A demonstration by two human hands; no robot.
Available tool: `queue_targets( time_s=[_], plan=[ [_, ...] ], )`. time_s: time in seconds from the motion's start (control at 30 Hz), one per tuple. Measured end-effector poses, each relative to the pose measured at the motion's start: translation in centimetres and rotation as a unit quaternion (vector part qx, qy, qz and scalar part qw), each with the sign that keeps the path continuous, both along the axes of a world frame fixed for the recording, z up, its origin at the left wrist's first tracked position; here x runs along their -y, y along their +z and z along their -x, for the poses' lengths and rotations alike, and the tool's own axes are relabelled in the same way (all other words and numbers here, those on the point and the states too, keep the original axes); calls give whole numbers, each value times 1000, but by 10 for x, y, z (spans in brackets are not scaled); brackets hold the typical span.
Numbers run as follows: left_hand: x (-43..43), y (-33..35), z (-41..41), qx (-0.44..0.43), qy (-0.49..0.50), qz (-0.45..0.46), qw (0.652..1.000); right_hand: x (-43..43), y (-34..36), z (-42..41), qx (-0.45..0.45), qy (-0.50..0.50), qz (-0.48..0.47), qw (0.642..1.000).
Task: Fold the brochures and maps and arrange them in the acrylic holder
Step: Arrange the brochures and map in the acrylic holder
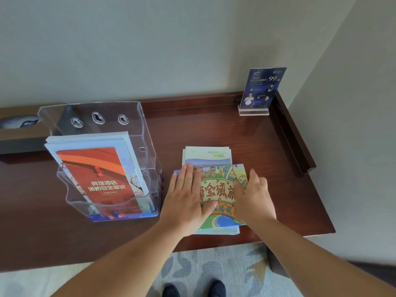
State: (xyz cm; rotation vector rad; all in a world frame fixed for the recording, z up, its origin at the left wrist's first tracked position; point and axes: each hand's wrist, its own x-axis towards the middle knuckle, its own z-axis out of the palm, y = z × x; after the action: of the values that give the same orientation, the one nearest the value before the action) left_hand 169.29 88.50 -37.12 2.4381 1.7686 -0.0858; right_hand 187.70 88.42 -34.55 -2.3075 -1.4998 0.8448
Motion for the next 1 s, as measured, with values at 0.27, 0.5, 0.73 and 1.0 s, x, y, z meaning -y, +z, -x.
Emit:
queue_targets(
  time_s=[0.27,0.5,0.73,1.0],
  plan=[
    [6,0,-26,16,2,7,1000,4,-15,3,59,-22,71,995],
    [18,-2,0,14,5,-11,1000,3,-19,-1,80,-40,76,993],
    [14,24,3,68,72,94,991,5,0,-10,0,1,63,998],
    [-15,113,-16,425,248,88,866,18,65,-41,-247,-97,-64,962]
  ],
)
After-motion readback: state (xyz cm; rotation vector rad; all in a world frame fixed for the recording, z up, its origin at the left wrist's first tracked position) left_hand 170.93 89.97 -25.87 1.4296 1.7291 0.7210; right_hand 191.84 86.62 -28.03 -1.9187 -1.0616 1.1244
